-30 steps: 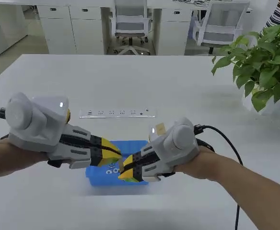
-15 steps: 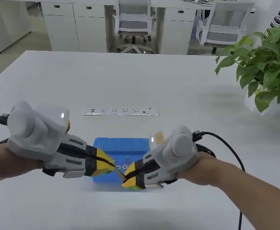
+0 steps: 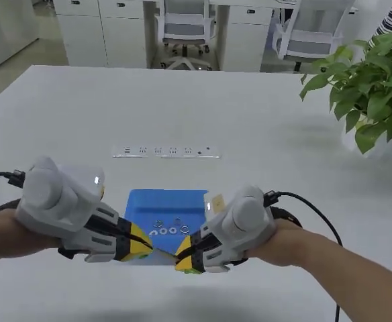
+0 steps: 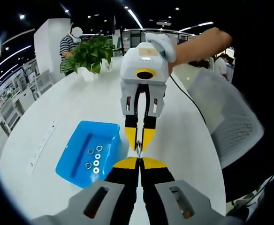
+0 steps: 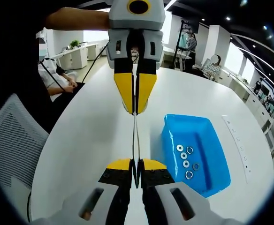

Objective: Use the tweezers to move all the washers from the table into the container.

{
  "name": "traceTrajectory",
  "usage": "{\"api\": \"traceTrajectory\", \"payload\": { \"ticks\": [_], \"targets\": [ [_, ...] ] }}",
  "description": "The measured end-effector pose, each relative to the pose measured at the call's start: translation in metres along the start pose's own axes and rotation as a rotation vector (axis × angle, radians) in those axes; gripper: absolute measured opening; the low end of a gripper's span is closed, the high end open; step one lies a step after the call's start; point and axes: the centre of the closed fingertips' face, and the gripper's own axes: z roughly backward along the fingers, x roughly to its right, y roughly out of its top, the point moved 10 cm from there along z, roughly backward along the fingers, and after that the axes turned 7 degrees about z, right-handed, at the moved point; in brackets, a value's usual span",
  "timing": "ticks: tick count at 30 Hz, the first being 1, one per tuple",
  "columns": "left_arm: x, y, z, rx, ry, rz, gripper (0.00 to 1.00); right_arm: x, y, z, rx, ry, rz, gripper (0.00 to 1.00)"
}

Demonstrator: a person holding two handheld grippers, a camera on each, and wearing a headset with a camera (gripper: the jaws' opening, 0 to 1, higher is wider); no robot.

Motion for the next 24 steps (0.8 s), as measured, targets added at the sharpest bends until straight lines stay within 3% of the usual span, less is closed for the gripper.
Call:
{"api": "traceTrajectory", "payload": {
  "ticks": [10, 24],
  "targets": [
    [-0.004, -0.023, -0.017, -0.110, 0.010, -0.018, 0.04, -0.003, -0.009, -0.007, -0.032, -0.005, -0.005, 0.08],
    [-0.004, -0.047, -0.042, -0.209, 0.012, -0.036, 0.05, -0.013, -0.019, -0.021, -0.077, -0.003, -0.030, 0.09]
  ]
}}
